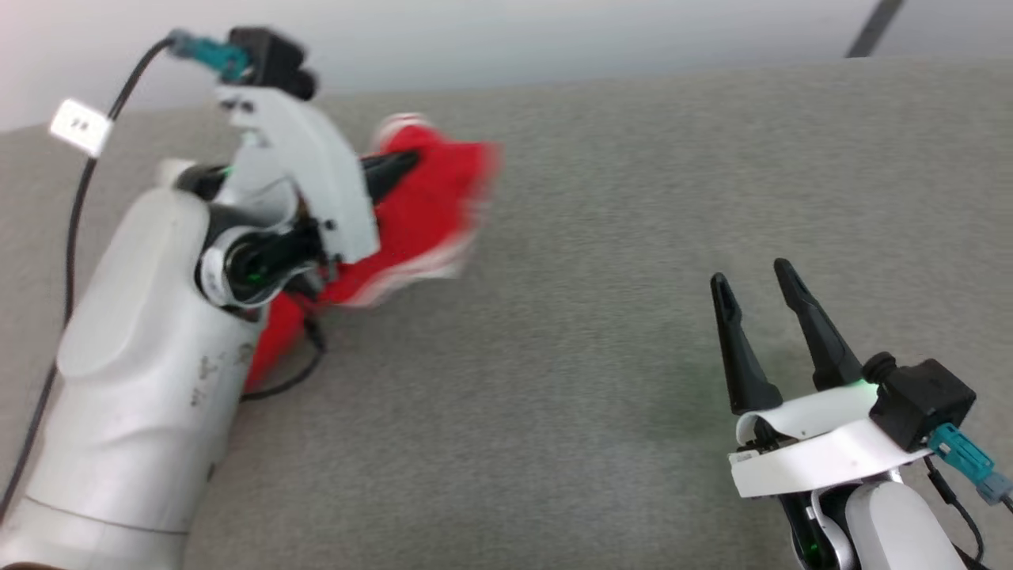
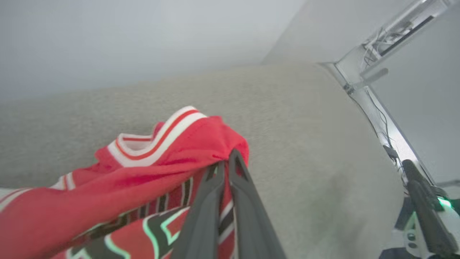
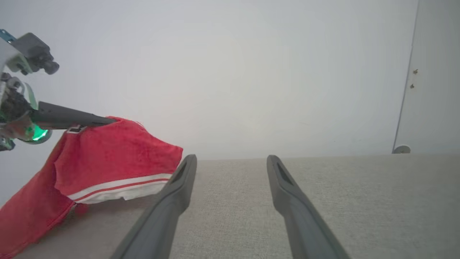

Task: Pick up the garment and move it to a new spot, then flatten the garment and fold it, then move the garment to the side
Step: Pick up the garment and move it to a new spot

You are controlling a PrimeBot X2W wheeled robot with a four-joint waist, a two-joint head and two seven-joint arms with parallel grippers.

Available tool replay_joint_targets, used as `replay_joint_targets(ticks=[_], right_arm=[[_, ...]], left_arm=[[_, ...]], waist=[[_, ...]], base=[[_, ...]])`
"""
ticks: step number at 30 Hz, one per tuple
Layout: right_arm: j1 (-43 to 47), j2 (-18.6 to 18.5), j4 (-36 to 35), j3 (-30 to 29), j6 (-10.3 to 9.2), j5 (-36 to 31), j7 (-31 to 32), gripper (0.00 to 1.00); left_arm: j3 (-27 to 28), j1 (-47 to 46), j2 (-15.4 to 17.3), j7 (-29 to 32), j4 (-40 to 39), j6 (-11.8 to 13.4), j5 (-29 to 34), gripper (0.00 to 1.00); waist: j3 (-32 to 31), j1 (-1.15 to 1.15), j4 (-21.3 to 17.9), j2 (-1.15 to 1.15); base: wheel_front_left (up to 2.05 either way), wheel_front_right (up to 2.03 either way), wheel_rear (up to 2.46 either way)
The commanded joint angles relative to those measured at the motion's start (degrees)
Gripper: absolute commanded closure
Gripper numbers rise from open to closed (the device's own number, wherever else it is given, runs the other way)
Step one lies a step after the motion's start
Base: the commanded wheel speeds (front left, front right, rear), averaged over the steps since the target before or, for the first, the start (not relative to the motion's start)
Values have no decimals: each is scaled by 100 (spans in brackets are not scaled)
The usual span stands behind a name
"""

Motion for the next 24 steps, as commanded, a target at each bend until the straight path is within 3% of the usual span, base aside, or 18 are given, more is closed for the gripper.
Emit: replay_joint_targets(ticks=[1,7,10,13,17,24], right_arm=[[86,51,-22,-48,0,46,-5,0],[123,139,-106,-148,0,188,-5,0],[70,162,-155,-193,0,260,-5,0],[-55,176,-195,-164,0,413,-5,0],[-163,176,-251,-132,0,695,-5,0],[-300,179,-256,-117,0,992,-5,0]], left_arm=[[-13,54,-72,171,-373,3,-224,100],[-140,-126,-569,687,-1494,248,-705,100],[-375,-297,-828,772,-1577,394,-546,100],[-540,-471,-1037,640,-1212,482,-346,100],[-688,-789,-1155,242,-353,398,30,100],[-946,-1298,-924,-531,1163,241,769,100]], waist=[[-74,0,-342,0],[36,0,-866,0],[175,0,-1110,0],[371,0,-1386,0],[644,0,-1758,0],[980,0,-2222,0]], base=[[0,0,0],[0,0,0],[0,0,0],[0,0,0],[0,0,0],[0,0,0]])
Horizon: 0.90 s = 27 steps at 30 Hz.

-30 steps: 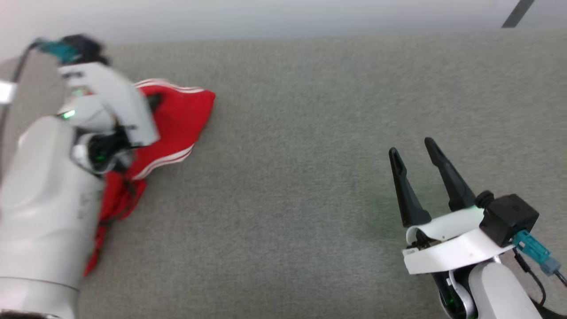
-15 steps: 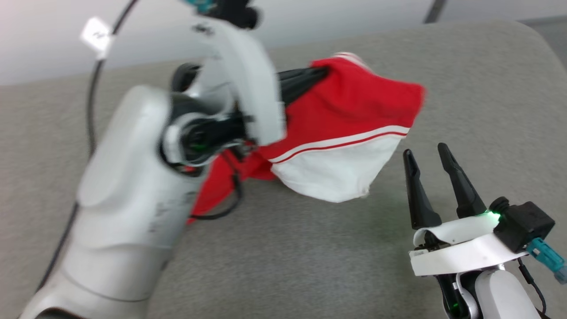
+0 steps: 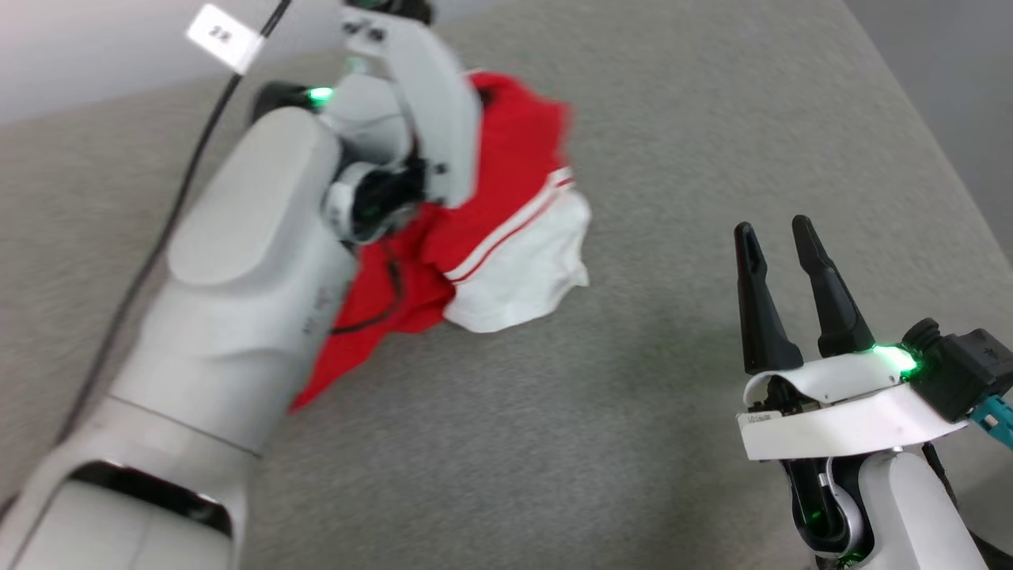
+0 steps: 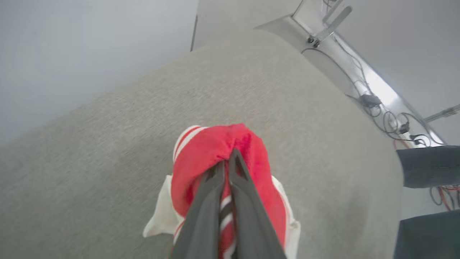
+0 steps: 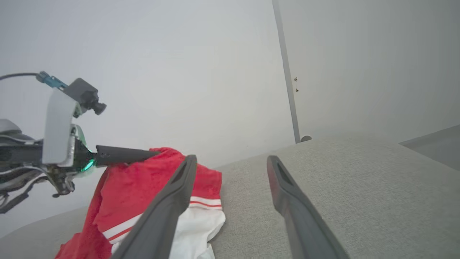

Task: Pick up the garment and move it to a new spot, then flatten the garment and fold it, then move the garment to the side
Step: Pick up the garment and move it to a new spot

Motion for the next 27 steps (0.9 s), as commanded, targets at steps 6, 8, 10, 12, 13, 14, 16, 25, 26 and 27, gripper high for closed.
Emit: replay_joint_targets(ticks=[6,8,10,12,13,14,16,25,26,27], right_arm=[[-139,23,-12,32,0,220,-5,0],[-155,24,-15,18,0,266,-5,0],[-163,24,-18,8,0,295,-5,0],[-173,25,-20,8,0,312,-5,0],[-174,24,-27,7,0,320,-5,0],[-179,23,-29,5,0,336,-5,0],[-189,23,-21,-1,0,347,-5,0],[-120,21,40,-64,0,101,-5,0],[-94,21,56,-70,0,42,-5,0],[-66,20,72,-76,0,-17,-5,0]], left_arm=[[-654,-175,290,200,1145,-222,456,100],[-981,-139,374,471,1326,-260,499,100],[-1352,6,428,761,1288,-272,353,100],[-1665,85,546,992,1232,-275,226,100],[-1829,105,609,1053,1195,-276,191,100],[-1980,116,681,1076,1178,-271,166,100],[-2277,152,794,1127,1157,-264,127,100],[-2710,83,803,471,1104,-265,-441,68],[-2710,36,770,348,1068,-265,-512,24],[-2718,-7,738,240,1009,-267,-594,3]], waist=[[597,0,-742,0],[643,0,-812,0],[688,0,-860,0],[725,0,-889,0],[741,0,-897,0],[756,0,-903,0],[769,0,-904,0],[531,0,-599,0],[471,0,-525,0],[407,0,-445,0]], base=[[0,0,0],[0,0,0],[0,0,0],[0,0,0],[0,0,0],[0,0,0],[0,0,0],[0,0,0],[0,0,0],[0,0,0]])
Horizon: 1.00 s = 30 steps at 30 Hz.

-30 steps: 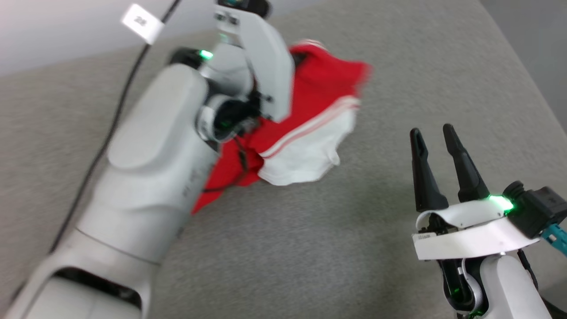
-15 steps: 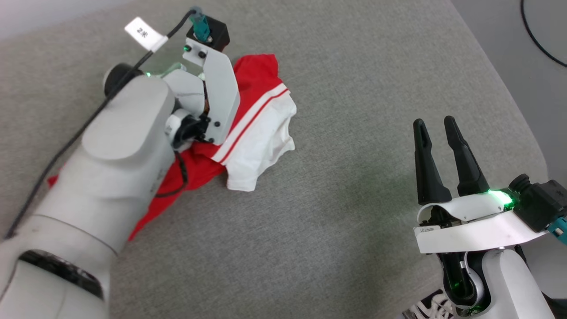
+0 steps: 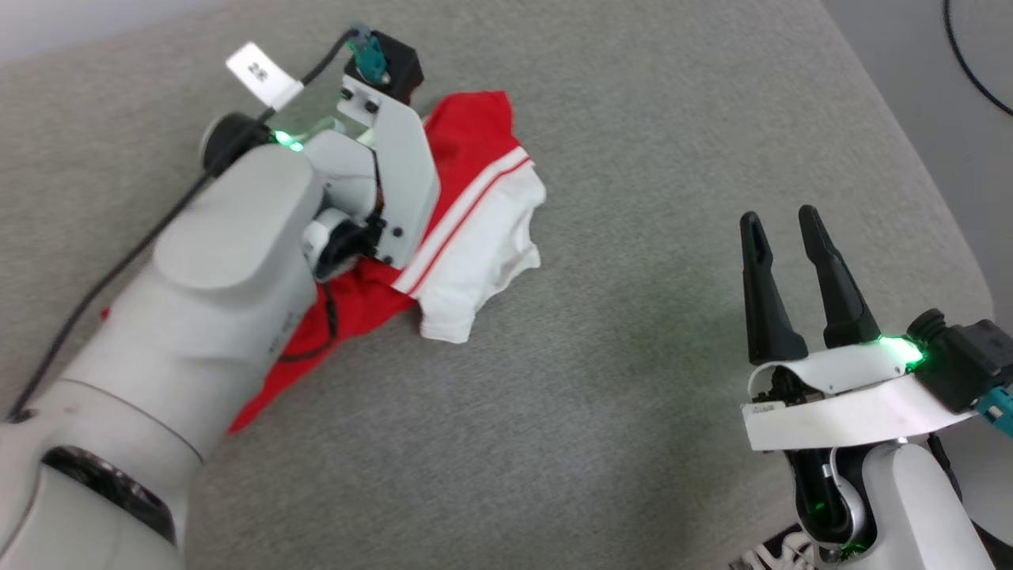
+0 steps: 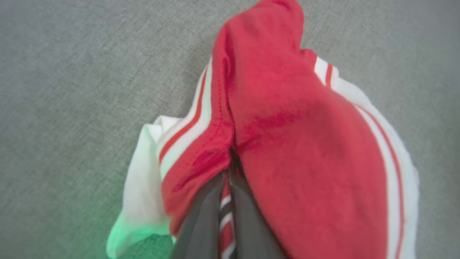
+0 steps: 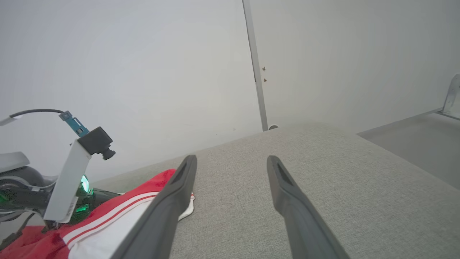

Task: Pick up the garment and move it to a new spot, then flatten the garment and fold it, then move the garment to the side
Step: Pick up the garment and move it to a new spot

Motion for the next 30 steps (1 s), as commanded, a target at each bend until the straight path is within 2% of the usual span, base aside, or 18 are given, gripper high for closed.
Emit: replay_joint_targets(ticks=[1,7,13,20,30], right_arm=[[90,13,31,-21,0,-110,-5,0],[270,10,182,-111,0,-547,-5,0],[533,-81,316,-257,0,-915,-5,0],[902,-335,356,-599,0,-1087,-5,0],[1443,-564,375,-1222,0,-1136,-5,0]], left_arm=[[-171,401,-98,-18,37,-29,-133,0],[6,308,-167,-1053,-316,-27,-650,0],[237,697,-277,-2024,-518,-23,-1189,0],[446,1705,-199,-3319,-557,-23,-1670,0],[547,3411,128,-4552,-738,-23,-2270,0]], waist=[[-279,0,315,0],[-759,0,954,0],[-1194,0,1683,0],[-1545,0,2435,0],[-1847,0,3144,0]], base=[[0,0,0],[0,0,0],[0,0,0],[0,0,0],[0,0,0]])
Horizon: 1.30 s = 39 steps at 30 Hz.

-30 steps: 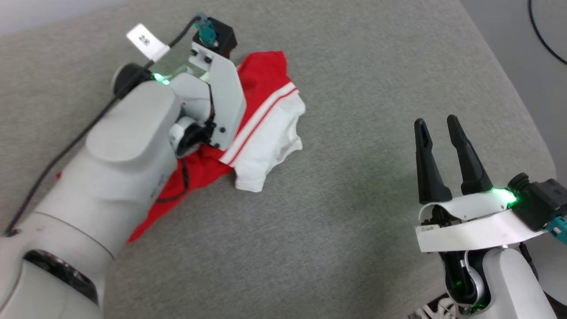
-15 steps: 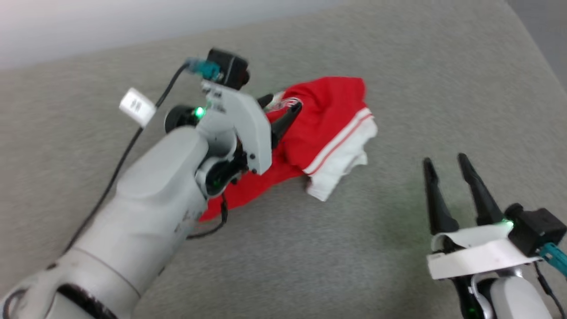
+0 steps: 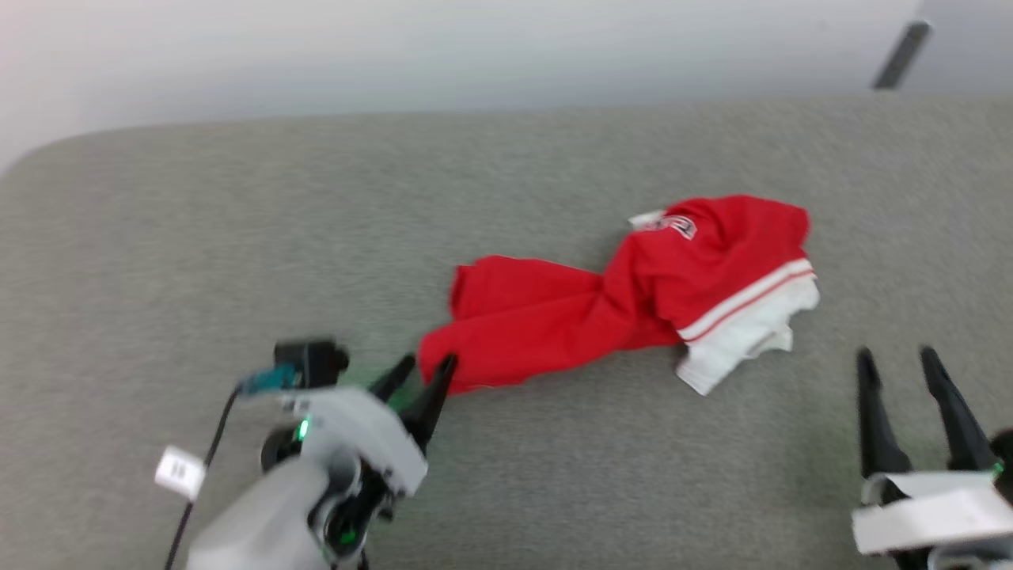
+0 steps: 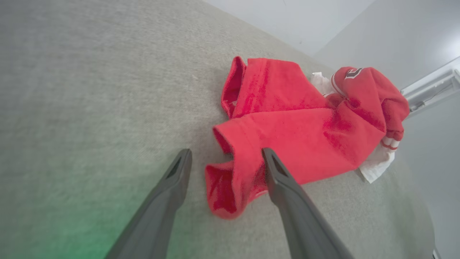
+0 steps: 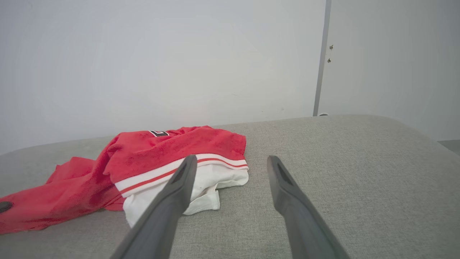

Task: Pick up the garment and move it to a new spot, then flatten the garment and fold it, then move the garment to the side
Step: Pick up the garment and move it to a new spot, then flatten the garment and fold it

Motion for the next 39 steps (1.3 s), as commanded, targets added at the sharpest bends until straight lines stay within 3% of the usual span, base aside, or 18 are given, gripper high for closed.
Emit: replay_joint_targets(ticks=[1,7,9,15,20,21,27,32,39], right_arm=[[194,-44,21,-126,0,-42,-5,0],[566,-98,78,-358,0,-36,-5,0],[636,-110,105,-379,0,-39,-5,0],[683,-55,126,-416,0,-9,-5,0],[531,-22,103,-378,0,23,-5,0],[531,-22,103,-378,0,23,-5,0],[376,-11,-12,-397,0,99,-5,0],[326,27,-80,-383,0,137,-5,0],[360,62,20,-304,0,147,-5,0]], left_arm=[[54,235,43,-127,-53,-14,-102,0],[352,890,350,-350,-222,-14,134,0],[720,1089,520,-357,-391,86,495,0],[2007,2152,619,-353,-1433,384,1905,0],[3099,2952,372,-353,-2388,654,3314,0],[3099,2952,372,-353,-2388,654,3314,0],[4051,3577,-86,-354,-3285,610,4788,0],[4471,3829,-439,-354,-3577,417,5415,0],[4773,3926,-790,-354,-3534,198,5824,0]], waist=[[-440,0,519,0],[-736,0,685,0],[-842,0,668,0],[-1006,0,518,0],[-998,0,407,0],[-998,0,407,0],[-978,0,313,0],[-926,0,252,0],[-865,0,239,0]], base=[[0,0,0],[0,0,0],[0,0,0],[0,0,0],[0,0,0],[0,0,0],[0,0,0],[0,0,0],[0,0,0]])
